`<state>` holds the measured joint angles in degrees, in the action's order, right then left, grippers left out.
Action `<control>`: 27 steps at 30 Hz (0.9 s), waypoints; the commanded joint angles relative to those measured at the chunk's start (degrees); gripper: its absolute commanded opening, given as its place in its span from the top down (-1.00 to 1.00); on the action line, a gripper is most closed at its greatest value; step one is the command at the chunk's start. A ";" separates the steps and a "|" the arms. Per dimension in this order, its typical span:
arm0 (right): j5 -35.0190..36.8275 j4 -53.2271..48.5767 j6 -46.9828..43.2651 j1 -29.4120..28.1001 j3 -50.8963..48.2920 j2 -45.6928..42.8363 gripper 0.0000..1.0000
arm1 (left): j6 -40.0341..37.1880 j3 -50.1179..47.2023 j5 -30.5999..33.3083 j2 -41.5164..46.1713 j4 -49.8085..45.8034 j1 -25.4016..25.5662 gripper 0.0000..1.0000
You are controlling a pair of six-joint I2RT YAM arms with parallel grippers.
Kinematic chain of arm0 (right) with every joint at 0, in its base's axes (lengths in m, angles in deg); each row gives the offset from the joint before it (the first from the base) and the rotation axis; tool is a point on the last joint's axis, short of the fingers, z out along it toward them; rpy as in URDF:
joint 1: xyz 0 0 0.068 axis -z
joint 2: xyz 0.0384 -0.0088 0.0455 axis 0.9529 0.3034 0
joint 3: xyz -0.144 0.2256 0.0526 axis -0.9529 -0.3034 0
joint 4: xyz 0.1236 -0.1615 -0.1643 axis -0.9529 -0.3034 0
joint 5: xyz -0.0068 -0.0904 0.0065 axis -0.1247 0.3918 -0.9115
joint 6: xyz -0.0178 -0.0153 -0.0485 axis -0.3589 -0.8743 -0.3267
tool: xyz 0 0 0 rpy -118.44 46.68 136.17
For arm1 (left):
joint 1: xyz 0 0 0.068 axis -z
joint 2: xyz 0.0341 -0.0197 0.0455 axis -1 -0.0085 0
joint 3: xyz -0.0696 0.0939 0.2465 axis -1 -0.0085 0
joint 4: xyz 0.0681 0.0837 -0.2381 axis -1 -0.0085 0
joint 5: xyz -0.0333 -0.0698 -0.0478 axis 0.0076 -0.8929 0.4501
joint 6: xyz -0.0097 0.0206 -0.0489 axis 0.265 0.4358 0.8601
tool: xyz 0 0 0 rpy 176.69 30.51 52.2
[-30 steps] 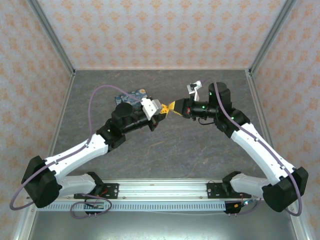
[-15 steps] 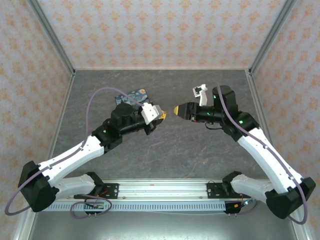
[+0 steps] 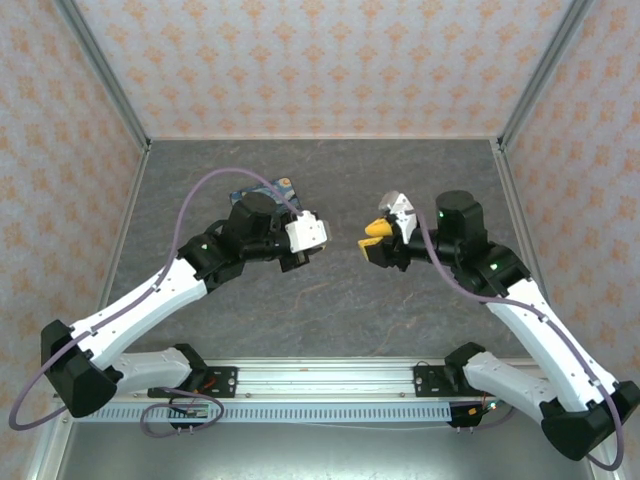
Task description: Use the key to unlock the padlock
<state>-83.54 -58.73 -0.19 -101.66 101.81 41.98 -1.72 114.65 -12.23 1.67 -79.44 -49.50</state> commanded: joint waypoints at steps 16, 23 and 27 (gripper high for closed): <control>-7.11 -1.20 -26.27 -5.09 4.20 10.79 0.40 | -6.23 3.23 -2.69 -1.99 -6.25 1.24 1.00; -8.08 -0.84 -26.53 -5.04 5.47 12.91 0.43 | -6.72 3.04 -3.34 -1.56 -6.14 1.31 1.00; -8.97 -0.76 -26.68 -5.11 6.36 14.03 0.45 | -6.91 2.97 -3.90 -1.29 -6.08 1.30 1.00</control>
<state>-89.68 -60.89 -25.31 -106.34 105.85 55.64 -7.32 116.10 -14.48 -0.15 -84.51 -48.61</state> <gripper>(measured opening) 0.275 0.046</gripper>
